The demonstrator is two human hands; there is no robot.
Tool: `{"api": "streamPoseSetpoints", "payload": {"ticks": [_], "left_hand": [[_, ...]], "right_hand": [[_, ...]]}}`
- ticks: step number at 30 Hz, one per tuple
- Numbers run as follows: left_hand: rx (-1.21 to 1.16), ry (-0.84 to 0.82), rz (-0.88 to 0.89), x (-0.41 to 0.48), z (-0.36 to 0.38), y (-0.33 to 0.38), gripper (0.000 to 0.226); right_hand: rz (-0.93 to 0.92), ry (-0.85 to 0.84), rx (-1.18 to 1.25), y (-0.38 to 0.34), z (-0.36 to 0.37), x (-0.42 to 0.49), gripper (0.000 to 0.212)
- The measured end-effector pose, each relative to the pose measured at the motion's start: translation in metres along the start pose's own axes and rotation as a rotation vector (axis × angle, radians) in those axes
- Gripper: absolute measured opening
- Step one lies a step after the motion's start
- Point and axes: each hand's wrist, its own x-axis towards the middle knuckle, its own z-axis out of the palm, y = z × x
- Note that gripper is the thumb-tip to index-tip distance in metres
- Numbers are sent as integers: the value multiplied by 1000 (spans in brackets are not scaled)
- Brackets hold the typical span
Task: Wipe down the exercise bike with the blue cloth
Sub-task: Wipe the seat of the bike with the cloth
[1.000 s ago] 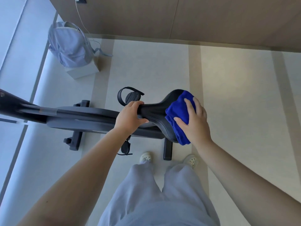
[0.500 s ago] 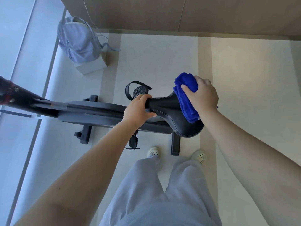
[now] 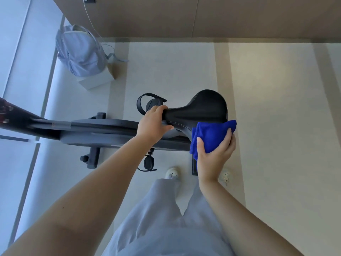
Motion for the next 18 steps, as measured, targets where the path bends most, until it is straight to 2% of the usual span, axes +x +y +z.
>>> {"api": "streamPoseSetpoints", "payload": {"ticks": [4,7,12,14,18], "left_hand": [[10,5,-3,0,0,1,66],[11,20,9,-1,1,0,66],[0,33,22,-1,1,-2,65],[-1,37,20,-1,1,-2,65],[-13,38,19,-3,1,-3,66]], "right_hand": [[11,115,66,2,14,-5,85],[-93,103,-22,6,12,-1,85],[-374,-30,-406,7,-1,17,84],[-472,-130,-623,2,-4,22,91],[-952,-345,-957,-4,-5,40,102]]}}
